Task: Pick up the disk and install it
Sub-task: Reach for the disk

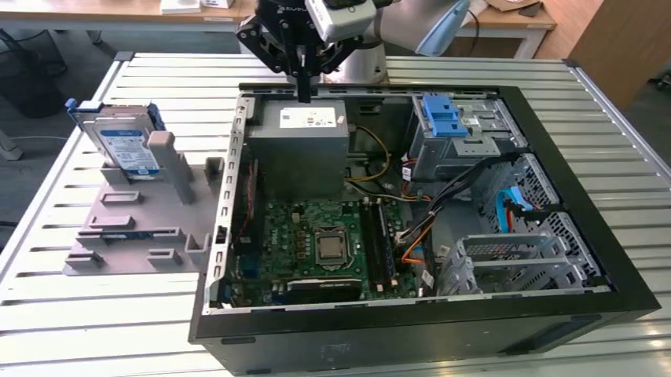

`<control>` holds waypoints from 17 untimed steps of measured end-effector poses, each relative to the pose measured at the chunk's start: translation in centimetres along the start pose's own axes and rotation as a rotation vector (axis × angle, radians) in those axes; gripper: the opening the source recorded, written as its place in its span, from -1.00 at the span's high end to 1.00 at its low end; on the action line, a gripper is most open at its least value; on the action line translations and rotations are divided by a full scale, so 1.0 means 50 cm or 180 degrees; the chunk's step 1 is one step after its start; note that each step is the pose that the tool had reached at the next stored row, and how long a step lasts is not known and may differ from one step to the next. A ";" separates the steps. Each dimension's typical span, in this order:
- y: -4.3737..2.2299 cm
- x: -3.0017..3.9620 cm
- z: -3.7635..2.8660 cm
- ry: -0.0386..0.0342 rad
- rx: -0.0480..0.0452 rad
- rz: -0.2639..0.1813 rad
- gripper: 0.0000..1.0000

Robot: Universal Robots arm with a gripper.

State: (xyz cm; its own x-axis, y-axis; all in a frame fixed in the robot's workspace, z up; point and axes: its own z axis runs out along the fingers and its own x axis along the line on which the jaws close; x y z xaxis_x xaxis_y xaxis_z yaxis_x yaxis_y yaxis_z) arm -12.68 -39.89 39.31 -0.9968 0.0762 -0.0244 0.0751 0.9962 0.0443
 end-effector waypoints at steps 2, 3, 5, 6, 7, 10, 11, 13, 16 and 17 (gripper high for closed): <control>0.000 0.000 0.000 0.0000 0.0000 0.0000 0.79; 0.000 0.000 0.000 0.0000 0.0000 0.0000 0.79; 0.000 0.001 0.000 0.0000 0.0000 0.0000 0.79; 0.000 0.002 0.001 0.0000 0.0000 0.0000 0.79; 0.000 0.002 0.001 0.0000 0.0000 0.0000 0.79; 0.000 0.004 0.001 0.0000 0.0000 0.0001 0.79; 0.000 0.005 0.001 0.0000 -0.0001 0.0000 0.79; 0.001 0.007 0.001 0.0000 0.0000 0.0000 0.79; 0.002 0.011 0.000 0.0000 0.0000 0.0000 0.79; 0.003 0.013 0.001 0.0000 0.0000 0.0000 0.79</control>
State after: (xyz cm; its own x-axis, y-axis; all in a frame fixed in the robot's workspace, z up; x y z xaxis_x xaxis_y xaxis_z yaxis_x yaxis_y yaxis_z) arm -13.30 -39.70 39.28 -0.9968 0.0763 -0.0244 0.0752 0.9962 0.0443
